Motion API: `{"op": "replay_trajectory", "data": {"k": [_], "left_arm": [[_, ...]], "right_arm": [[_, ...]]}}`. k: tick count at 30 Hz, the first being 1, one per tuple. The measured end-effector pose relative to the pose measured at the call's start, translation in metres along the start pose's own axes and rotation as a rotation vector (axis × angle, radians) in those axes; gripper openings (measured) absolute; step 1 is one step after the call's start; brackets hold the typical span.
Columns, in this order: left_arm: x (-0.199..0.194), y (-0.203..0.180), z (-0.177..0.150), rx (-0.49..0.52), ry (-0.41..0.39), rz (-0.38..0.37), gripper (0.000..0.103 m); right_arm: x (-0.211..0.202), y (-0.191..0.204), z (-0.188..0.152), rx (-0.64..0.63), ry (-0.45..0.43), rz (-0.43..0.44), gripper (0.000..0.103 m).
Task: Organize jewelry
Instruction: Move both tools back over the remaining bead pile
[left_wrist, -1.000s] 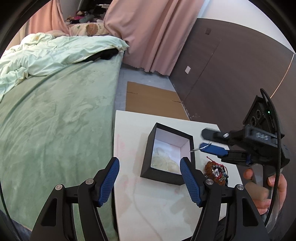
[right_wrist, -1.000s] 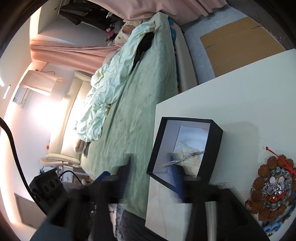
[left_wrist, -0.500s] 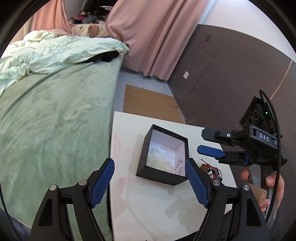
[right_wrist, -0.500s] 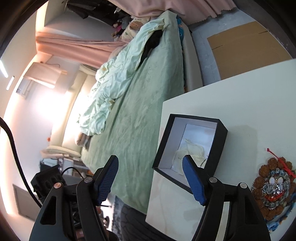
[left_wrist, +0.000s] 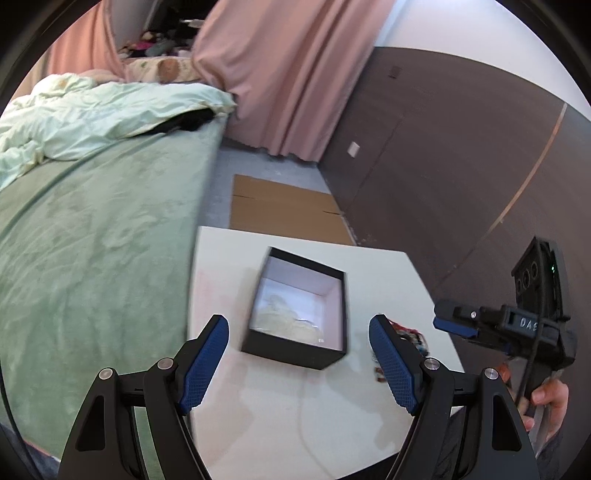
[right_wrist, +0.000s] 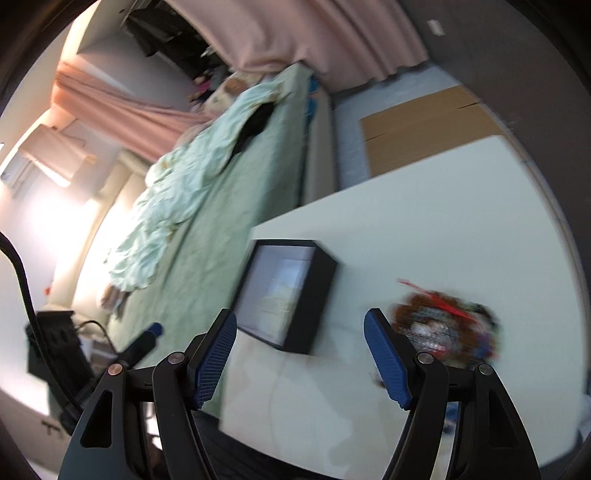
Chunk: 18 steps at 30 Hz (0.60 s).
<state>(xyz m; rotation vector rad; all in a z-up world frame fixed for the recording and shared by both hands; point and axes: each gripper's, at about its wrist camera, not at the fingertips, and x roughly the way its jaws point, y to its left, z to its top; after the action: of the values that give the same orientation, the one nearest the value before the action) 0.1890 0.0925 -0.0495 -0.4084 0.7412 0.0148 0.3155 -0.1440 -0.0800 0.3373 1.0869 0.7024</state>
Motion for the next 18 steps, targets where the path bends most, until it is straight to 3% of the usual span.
{"op": "replay_trajectory", "data": {"k": [3, 5, 6, 15, 18], "left_arm": [[0.008, -0.020, -0.004, 0.034, 0.013, -0.022, 0.079], [0.013, -0.030, -0.006, 0.048, 0.024, -0.038, 0.079], [0.016, -0.037, -0.009, 0.058, 0.031, -0.047, 0.079], [0.039, -0.076, -0.027, 0.121, 0.092, -0.082, 0.079], [0.047, -0.086, -0.035, 0.140, 0.114, -0.085, 0.073]], "right_arm": [[-0.018, -0.023, -0.007, 0.039, -0.019, -0.042, 0.073], [-0.028, -0.036, -0.012, 0.062, -0.026, -0.053, 0.090], [-0.032, -0.042, -0.015, 0.072, -0.031, -0.051, 0.092], [-0.054, -0.082, -0.040, 0.148, -0.030, -0.032, 0.093], [-0.057, -0.091, -0.048, 0.165, -0.029, -0.037, 0.093]]}}
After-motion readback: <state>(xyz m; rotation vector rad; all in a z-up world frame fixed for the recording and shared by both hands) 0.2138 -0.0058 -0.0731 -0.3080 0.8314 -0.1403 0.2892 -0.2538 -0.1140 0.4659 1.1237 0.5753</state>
